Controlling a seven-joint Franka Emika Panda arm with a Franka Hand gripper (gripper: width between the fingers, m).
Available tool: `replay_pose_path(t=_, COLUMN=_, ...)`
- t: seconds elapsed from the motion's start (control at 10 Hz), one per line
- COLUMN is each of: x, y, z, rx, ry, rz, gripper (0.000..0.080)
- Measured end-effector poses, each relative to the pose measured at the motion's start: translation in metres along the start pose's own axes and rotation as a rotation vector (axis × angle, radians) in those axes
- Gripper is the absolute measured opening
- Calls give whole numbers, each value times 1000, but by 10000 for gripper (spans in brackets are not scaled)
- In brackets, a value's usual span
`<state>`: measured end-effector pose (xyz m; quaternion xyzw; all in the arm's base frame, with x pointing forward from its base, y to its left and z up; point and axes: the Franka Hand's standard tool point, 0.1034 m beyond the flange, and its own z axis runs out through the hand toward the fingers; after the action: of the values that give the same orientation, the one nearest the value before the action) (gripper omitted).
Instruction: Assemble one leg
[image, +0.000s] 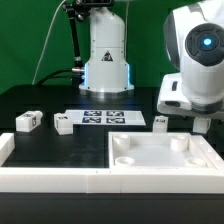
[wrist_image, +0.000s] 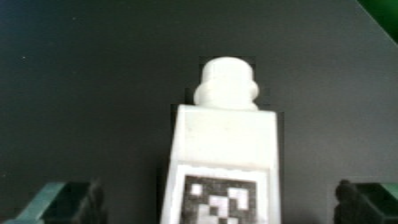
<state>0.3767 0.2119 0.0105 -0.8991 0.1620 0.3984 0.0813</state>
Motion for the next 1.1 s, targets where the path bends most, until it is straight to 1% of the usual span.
replay_pose_path(t=0.1, x=0, y=0, z=0, rx=0, ry=0, rz=0, gripper=649)
replay_pose_path(t=0.2, x=0, y=0, z=0, rx=0, ry=0, rz=0, gripper=531)
replay_pose_path(t=0.3, x=0, y=0, z=0, rx=0, ry=0, rz=0, gripper=394)
replay_pose_path(t=0.4, x=0, y=0, z=0, rx=0, ry=0, rz=0, gripper=394)
replay_pose_path(t=0.5, x=0, y=0, z=0, rx=0, ry=0, rz=0, gripper=288)
replay_pose_path(t=0.9, x=0, y=0, z=0, rx=0, ry=0, rz=0, gripper=288)
replay_pose_path(t=1.0, x=0, y=2, z=-3, rx=-2, ry=-3, rz=-17, gripper=288)
replay_pose_path(t=1.1, x=-3, y=12, z=-22, rx=5, ry=-10, rz=-50, gripper=288)
